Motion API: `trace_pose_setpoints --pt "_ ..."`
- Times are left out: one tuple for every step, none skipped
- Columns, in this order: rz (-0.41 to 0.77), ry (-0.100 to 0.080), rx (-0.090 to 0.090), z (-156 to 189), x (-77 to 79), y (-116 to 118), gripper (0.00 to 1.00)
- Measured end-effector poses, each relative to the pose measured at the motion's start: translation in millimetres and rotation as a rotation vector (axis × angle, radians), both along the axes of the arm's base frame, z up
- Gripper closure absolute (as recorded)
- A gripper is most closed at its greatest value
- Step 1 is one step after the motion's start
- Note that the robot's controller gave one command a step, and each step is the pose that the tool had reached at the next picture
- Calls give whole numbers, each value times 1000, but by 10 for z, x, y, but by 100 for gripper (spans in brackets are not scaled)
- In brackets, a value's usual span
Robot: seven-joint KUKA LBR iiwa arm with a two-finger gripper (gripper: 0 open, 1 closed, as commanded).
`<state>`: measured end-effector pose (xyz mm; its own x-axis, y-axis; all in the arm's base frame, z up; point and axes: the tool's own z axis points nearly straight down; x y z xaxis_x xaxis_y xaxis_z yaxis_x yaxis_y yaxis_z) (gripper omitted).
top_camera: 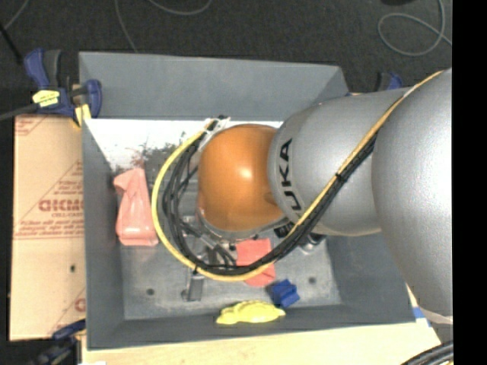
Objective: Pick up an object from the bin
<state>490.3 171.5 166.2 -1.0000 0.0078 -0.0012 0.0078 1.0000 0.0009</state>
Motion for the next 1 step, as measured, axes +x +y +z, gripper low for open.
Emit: trace_pose_setpoints --pt "0 0 0 0 0 0 0"
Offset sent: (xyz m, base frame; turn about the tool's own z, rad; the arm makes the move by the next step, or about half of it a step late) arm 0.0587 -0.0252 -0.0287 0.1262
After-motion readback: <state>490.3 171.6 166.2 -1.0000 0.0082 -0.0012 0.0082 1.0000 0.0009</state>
